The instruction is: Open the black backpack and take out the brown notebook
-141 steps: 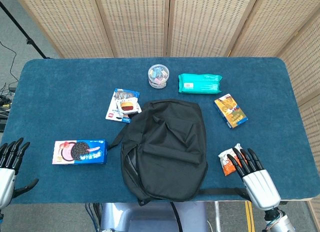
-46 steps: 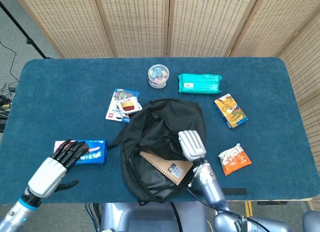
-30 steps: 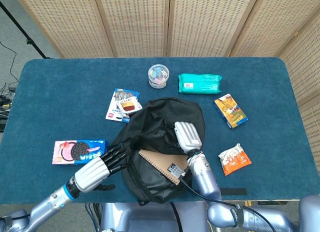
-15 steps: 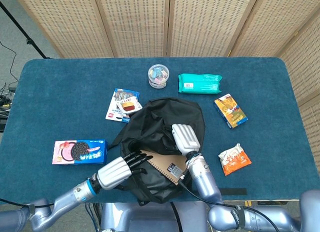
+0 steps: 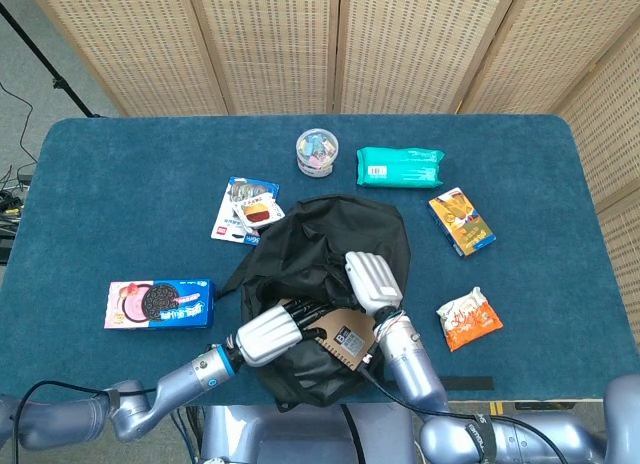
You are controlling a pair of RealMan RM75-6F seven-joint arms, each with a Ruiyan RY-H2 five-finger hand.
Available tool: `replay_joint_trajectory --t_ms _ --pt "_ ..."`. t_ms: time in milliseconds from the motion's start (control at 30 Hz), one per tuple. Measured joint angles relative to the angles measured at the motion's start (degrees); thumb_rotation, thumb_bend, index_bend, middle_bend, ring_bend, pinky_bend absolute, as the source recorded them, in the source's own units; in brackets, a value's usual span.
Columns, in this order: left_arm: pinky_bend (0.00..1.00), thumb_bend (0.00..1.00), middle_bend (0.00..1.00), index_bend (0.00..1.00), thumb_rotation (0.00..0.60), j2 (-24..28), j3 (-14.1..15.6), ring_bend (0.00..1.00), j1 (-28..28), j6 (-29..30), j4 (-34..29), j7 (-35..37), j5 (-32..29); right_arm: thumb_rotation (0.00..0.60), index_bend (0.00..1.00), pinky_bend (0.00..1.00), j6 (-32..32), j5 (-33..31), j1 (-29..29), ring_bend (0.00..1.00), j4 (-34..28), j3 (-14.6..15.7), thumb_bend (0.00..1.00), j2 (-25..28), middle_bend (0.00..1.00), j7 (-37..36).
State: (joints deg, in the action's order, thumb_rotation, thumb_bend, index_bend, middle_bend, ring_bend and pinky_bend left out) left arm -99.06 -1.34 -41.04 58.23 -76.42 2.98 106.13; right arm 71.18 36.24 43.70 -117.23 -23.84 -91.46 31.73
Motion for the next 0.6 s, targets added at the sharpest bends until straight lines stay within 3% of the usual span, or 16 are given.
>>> replay_joint_trajectory --t_ms 600 --pt "0.11 0.00 0.05 0.35 0.600 -11.6 -1.0 0.08 -4.8 0.1 12.9 0.5 -3.9 0.600 0.62 0.62 1.3 -2.4 1.6 0.60 -2.1 0.3 0.78 2.7 0.67 -2.0"
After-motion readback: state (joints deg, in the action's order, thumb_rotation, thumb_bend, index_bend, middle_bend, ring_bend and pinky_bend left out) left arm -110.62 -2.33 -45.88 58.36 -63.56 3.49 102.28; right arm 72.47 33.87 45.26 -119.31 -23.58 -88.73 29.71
